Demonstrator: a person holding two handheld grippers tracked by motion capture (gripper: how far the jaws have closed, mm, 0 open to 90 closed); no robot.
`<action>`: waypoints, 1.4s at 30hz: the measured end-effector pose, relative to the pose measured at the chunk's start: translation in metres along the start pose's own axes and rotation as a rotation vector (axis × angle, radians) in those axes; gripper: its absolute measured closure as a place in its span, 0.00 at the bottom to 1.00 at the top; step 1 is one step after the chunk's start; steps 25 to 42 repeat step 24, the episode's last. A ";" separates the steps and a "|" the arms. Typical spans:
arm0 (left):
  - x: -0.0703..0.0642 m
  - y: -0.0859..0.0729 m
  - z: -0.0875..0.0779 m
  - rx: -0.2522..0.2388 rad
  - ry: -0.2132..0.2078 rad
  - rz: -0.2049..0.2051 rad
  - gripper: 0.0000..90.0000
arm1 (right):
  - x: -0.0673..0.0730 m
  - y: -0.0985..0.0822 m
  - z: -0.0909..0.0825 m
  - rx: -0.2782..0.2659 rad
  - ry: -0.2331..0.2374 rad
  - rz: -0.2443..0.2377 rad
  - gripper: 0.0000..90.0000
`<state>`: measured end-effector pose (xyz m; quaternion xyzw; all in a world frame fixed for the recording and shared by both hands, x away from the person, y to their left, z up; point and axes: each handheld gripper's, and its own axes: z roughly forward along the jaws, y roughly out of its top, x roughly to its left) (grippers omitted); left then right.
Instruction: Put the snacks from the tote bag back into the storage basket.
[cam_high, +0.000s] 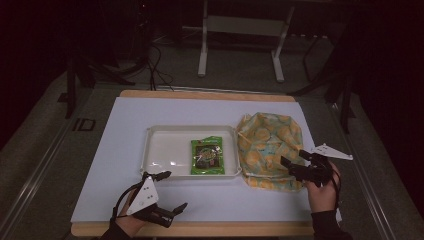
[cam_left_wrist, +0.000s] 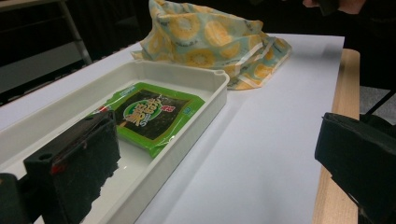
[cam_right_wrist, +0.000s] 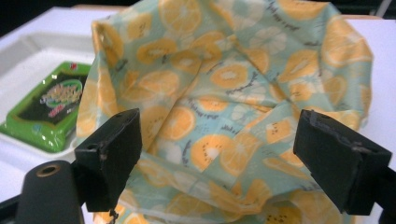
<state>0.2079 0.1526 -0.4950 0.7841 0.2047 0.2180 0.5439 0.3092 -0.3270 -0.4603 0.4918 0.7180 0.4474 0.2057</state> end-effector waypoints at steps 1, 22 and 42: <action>0.000 0.000 0.000 0.000 -0.001 0.001 0.01 | -0.002 -0.001 -0.001 -0.010 -0.002 0.009 0.17; -0.001 0.000 0.001 0.013 -0.006 0.001 0.01 | 0.001 -0.004 0.004 -0.013 -0.020 -0.047 0.16; -0.001 0.000 0.001 0.014 -0.006 0.001 0.01 | 0.001 -0.003 0.004 -0.011 -0.020 -0.051 0.16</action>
